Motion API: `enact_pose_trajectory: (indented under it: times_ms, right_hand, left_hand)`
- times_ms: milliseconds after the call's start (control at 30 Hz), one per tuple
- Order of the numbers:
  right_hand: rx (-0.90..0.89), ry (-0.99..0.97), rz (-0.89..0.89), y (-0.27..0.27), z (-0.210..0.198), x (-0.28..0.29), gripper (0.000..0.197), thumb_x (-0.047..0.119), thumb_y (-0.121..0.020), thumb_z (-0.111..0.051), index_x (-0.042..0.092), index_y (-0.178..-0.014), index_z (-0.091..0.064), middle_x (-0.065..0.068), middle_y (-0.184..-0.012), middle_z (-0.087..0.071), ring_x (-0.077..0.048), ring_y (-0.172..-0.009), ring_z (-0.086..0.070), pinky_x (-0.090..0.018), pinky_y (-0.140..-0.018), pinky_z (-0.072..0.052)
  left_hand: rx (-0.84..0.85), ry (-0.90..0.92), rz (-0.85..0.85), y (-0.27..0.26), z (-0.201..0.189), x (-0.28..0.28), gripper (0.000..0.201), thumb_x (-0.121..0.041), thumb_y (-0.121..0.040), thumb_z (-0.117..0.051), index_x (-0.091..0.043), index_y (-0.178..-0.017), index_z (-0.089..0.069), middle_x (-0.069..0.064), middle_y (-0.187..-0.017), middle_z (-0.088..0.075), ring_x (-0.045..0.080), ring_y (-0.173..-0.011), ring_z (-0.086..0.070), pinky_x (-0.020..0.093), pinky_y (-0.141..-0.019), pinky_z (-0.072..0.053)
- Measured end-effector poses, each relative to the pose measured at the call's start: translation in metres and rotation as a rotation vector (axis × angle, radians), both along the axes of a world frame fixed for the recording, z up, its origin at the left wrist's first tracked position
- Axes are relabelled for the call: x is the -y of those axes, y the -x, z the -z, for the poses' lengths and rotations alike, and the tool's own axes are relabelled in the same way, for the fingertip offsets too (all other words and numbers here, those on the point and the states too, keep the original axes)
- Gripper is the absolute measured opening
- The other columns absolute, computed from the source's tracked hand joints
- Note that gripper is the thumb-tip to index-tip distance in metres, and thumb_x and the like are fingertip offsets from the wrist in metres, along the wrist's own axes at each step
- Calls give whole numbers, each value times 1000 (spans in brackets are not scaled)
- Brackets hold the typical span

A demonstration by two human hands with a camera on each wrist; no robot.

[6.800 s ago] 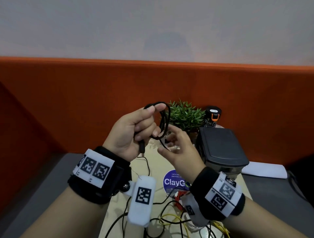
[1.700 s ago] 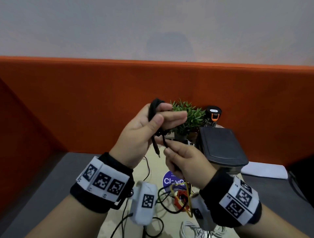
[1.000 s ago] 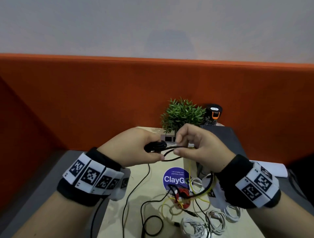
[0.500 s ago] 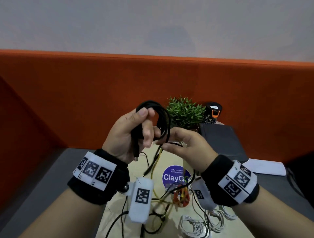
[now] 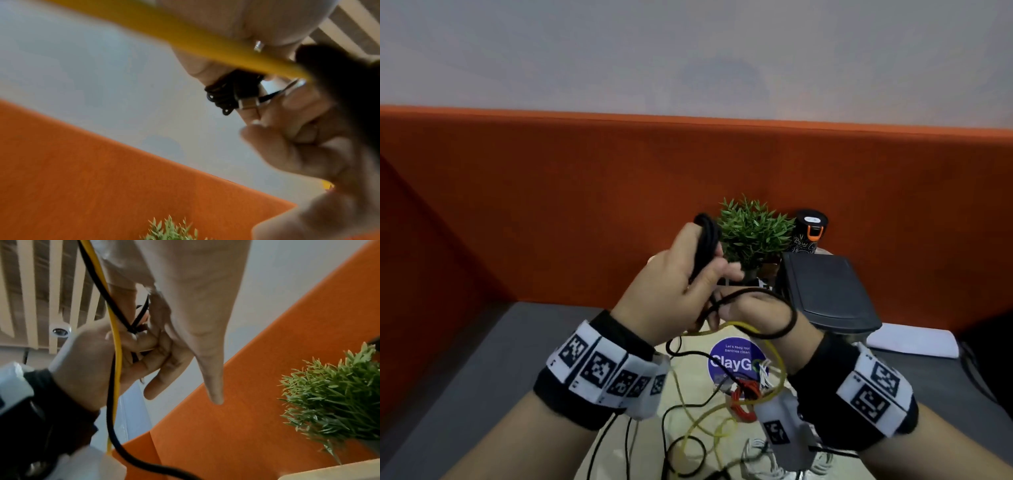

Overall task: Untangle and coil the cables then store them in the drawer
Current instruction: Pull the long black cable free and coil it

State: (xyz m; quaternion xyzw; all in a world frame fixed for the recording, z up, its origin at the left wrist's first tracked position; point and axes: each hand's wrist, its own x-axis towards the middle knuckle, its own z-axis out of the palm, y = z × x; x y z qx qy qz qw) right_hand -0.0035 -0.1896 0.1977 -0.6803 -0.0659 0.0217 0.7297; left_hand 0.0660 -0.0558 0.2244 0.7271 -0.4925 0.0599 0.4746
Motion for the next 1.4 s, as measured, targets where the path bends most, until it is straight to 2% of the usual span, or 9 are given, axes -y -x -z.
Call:
enact_pose_trajectory:
  times_ms: [133,333,467,567,800,1033,1167,1300,1400]
  right_hand:
    - [-63,-256,-40,10,-5,5,18,17,-68,-52,4,-56,-56,-18,-63,-56,-22,-71,-60,-27,-74,-47]
    - [-84,-230,-23,13,0,10,30,23,-81,-49,5,-57,-52,-15,-56,-48,-34,-66,-58,-42,-77,-49]
    - [-23,-146,79,8,11,13,29,22,-90,-46,5,-76,-65,-5,-58,-41,-17,-52,-40,-25,-60,-42]
    - [-6,-11,100,4,18,15,24,17,-93,-49,10,-86,-71,3,-56,-42,-14,-54,-36,-26,-61,-45]
    - [-147,0,134,-2,21,33,28,29,-82,-55,5,-76,-66,-5,-52,-48,-19,-45,-48,-32,-55,-53]
    - [-297,95,248,-3,50,57,28,10,-98,-45,3,-77,-63,-9,-57,-51,-19,-48,-55,-29,-52,-50]
    - [-444,200,356,-3,86,65,30,10,-100,-44,4,-75,-60,-10,-54,-54,-24,-45,-57,-35,-53,-51]
    - [-580,222,476,-1,103,68,29,14,-101,-41,2,-80,-56,-15,-56,-58,-28,-47,-62,-34,-48,-55]
    - [-664,296,547,-2,109,71,30,17,-102,-40,4,-79,-55,-14,-57,-61,-26,-43,-60,-29,-44,-53]
  left_hand:
    - [287,-207,-63,-7,2,-5,36,-43,-92,-38,-10,-104,-47,-14,-66,-48,0,-56,-47,22,-48,-32]
    - [218,-402,73,-14,2,-16,34,-23,-86,-47,-9,-115,-37,8,-90,-56,25,-81,-49,47,-70,-42]
    - [260,-372,7,-23,-2,-18,27,-16,-89,-54,-3,-110,-44,6,-94,-58,24,-86,-51,45,-73,-42]
    - [311,-375,-115,-32,-5,-17,26,-17,-89,-57,-5,-109,-45,8,-91,-61,28,-85,-54,48,-71,-46]
    - [341,-153,-302,-33,-15,-12,25,-13,-87,-63,-1,-104,-50,9,-90,-65,30,-81,-58,48,-67,-49]
    - [189,215,-510,-44,-42,-21,34,-10,-86,-65,-8,-115,-47,-10,-90,-61,6,-83,-59,4,-71,-39]
    - [184,190,-567,-59,-54,-29,37,-11,-86,-65,-8,-117,-46,-10,-93,-62,7,-86,-60,9,-73,-40]
    - [198,183,-609,-65,-59,-33,38,-12,-86,-65,-8,-118,-45,-8,-94,-63,4,-83,-59,-2,-70,-36]
    - [170,238,-681,-67,-61,-34,39,-13,-85,-66,-7,-117,-45,-6,-93,-64,8,-82,-62,10,-72,-44]
